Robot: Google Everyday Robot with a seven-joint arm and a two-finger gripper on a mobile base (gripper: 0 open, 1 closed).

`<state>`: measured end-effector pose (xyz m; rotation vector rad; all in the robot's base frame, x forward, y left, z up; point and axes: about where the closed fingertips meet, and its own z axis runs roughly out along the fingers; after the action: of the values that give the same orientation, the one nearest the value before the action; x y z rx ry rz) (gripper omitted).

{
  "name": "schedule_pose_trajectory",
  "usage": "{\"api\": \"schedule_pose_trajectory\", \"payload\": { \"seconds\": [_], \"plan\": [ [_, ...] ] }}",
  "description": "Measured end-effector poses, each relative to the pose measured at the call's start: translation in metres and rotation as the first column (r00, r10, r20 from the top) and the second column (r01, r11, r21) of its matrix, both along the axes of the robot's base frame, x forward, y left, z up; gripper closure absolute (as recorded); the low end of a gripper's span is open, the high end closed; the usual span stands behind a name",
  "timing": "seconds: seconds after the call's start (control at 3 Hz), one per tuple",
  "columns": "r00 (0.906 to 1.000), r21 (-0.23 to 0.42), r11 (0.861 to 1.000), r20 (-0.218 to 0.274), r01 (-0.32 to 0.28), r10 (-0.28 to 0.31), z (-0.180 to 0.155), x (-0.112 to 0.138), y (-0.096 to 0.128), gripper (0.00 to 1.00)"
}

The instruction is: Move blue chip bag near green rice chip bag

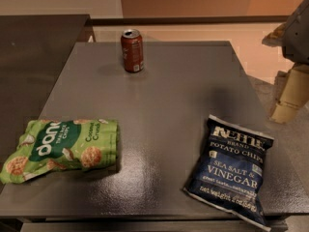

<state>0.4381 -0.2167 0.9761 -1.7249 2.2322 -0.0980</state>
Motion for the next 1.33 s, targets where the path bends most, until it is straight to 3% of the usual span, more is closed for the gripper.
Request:
{"api": "schedule_pose_trajectory", "payload": {
  "seconds": [0.33,0.67,1.0,1.33],
  "plan": [
    [1.0,0.0,1.0,0.0,0.0,0.0,0.0,0.0,0.0,0.0],
    [0.9988,-0.007,0.999,-0.003,-0.049,0.049,0.002,0.0,0.005,0.0],
    [0.9876,-0.016,0.988,-0.03,-0.155,0.154,-0.006,-0.009,0.01,0.0],
    [0.9561,-0.033,0.957,-0.064,-0.288,0.286,-0.023,-0.023,0.006,0.0]
  ]
}}
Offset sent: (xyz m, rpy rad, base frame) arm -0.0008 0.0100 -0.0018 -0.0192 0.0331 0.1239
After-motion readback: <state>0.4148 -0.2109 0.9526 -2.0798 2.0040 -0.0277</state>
